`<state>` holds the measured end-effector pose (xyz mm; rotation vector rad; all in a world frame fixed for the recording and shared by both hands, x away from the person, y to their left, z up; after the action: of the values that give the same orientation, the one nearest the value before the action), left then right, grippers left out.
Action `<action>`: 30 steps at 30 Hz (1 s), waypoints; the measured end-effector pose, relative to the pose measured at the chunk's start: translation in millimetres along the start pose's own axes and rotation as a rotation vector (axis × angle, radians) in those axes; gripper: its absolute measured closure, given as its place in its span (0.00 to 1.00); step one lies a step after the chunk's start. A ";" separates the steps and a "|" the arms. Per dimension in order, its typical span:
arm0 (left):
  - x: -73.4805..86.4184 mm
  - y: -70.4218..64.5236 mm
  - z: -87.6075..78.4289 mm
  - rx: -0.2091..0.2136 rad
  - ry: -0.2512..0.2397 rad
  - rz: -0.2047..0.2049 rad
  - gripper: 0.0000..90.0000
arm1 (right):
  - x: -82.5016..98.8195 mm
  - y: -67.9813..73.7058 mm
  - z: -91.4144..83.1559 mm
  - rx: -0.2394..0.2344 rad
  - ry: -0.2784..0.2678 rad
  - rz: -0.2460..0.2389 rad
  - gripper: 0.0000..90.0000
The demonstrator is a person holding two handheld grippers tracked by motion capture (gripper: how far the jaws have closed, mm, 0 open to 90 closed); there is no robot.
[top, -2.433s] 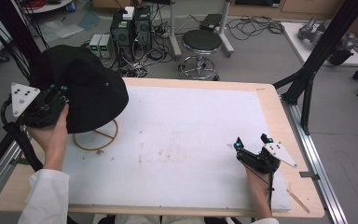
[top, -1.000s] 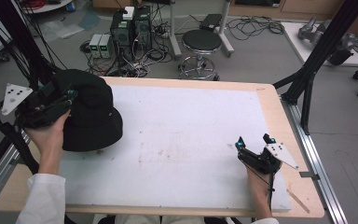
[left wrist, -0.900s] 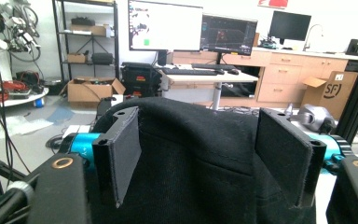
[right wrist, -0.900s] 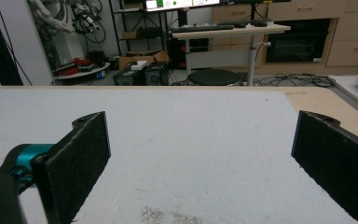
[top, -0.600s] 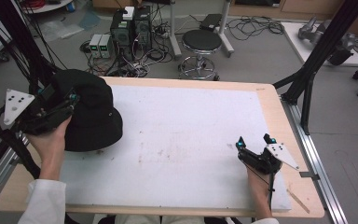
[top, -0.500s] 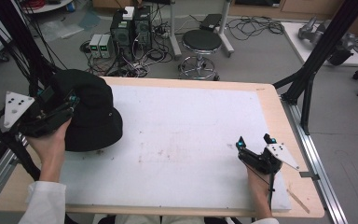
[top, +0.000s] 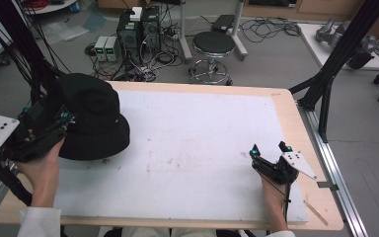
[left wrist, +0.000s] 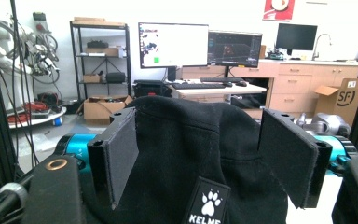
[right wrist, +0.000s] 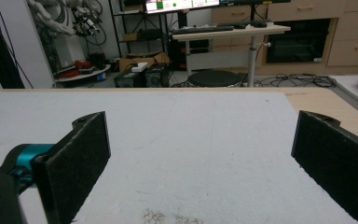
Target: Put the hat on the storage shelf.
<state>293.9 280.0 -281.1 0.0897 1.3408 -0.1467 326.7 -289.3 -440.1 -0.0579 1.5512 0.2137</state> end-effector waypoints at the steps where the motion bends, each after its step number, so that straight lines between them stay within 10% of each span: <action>1: -0.7 0.2 -4.4 -0.005 -0.002 0.009 0.32 | 0.0 0.1 0.0 0.002 0.000 -0.001 0.04; 30: 50.1 20.8 -51.7 -0.102 -0.025 0.044 0.30 | -0.2 1.2 -0.7 -0.003 0.002 0.001 0.04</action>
<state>258.5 305.5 -342.0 0.0312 1.3183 -0.0418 325.8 -288.3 -439.9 -0.0599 1.5526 0.2171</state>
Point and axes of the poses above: each handheld gripper's, and its own axes: z roughly forward along the jaws, x roughly out of its underside, y roughly to its left, the point moved 5 cm from there along z, roughly forward along the jaws, and after that the axes turned 9 degrees about -y, right-handed, at the moved point
